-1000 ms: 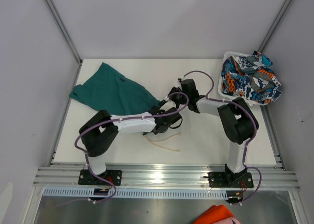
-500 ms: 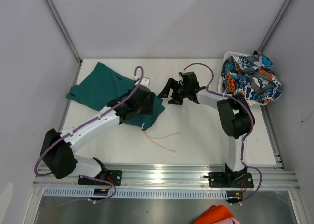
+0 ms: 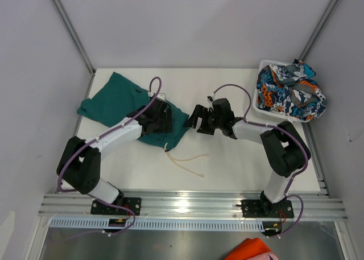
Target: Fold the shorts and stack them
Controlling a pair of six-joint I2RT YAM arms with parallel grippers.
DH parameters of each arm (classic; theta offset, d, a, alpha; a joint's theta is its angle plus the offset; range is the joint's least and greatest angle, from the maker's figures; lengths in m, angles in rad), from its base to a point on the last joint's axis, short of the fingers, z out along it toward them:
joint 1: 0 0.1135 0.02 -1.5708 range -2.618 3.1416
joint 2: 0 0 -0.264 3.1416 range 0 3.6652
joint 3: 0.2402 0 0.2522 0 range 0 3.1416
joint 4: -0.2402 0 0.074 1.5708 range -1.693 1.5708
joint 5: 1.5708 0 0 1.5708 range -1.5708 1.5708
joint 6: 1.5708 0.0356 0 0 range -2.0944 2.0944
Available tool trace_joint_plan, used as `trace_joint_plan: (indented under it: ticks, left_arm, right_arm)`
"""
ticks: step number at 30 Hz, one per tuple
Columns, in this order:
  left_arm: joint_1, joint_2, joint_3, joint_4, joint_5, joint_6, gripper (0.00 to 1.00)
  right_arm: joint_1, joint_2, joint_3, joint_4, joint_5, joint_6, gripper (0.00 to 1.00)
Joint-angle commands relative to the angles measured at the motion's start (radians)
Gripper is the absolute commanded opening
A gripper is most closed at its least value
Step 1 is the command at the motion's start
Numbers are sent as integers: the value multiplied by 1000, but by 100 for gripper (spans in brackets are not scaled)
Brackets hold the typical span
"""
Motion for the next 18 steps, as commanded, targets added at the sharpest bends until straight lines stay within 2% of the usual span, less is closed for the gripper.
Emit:
trace_joint_plan:
  ticks: [1,12,18]
  left_arm:
    - [10,27,12,40,21,-19,72]
    - [33,78,-22,60,65,-26,72]
    - [53,127,-75,109,113,-34,71]
  right_arm:
    - [0,61,25,138,-3,-46,98]
    - [-6,211,56,345,-35,-75,98]
    - [-4,265,40,418,-79,-55,92]
